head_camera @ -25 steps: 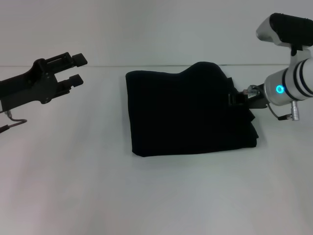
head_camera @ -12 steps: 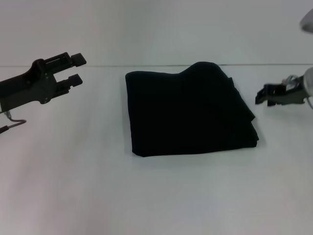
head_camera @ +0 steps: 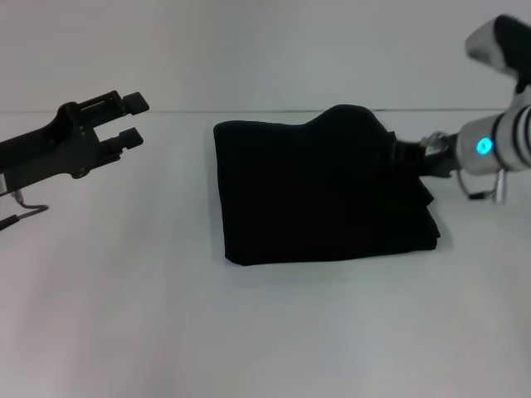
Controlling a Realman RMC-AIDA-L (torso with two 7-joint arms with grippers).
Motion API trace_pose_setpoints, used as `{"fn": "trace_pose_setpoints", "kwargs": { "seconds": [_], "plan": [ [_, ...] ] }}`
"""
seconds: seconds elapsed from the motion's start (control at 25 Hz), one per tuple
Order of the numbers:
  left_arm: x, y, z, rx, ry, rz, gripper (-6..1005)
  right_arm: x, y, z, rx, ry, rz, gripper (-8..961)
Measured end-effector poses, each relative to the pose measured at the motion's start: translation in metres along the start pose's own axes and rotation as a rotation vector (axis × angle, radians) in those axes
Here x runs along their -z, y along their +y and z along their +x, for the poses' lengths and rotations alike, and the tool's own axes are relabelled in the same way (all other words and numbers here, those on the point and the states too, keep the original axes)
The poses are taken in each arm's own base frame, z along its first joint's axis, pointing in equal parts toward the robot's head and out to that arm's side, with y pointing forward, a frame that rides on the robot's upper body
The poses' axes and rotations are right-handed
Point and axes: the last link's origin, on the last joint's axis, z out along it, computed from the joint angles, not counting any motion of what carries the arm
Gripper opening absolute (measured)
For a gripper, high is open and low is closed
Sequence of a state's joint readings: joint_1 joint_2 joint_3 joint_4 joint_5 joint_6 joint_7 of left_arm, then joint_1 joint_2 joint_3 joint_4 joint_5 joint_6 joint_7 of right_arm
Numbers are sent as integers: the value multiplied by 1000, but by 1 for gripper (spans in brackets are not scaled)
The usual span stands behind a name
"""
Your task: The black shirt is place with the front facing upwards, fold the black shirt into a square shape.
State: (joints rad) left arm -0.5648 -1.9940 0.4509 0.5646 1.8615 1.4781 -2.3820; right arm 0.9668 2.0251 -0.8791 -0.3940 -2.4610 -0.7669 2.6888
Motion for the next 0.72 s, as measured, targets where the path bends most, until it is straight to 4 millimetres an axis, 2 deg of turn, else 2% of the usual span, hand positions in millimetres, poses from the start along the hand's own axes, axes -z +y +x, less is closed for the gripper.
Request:
{"fn": "trace_pose_setpoints", "kwargs": {
  "seconds": [0.08, 0.2, 0.32, 0.52, 0.64, 0.72],
  "plan": [
    [0, 0, 0, 1, -1, -3, 699, -9, 1, 7, 30, -10, 44, 350],
    [-1, 1, -1, 5, -6, -6, 698, -6, -3, 2, 36, -12, 75, 345],
    [0, -1, -6, -1, -69, 25, 697, 17, -11, -15, 8, 1, 41, 345],
    [1, -13, -25, 27, -275, 170, 696, 65, -19, -46, -12, -13, -104, 351],
    [-3, -16, -36, 42, -343, 198, 695, 85, -20, -60, -21, 5, -148, 355],
    [-7, -18, -43, 52, -366, 201, 694, 92, -18, -65, -25, 14, -162, 415]
  ]
}}
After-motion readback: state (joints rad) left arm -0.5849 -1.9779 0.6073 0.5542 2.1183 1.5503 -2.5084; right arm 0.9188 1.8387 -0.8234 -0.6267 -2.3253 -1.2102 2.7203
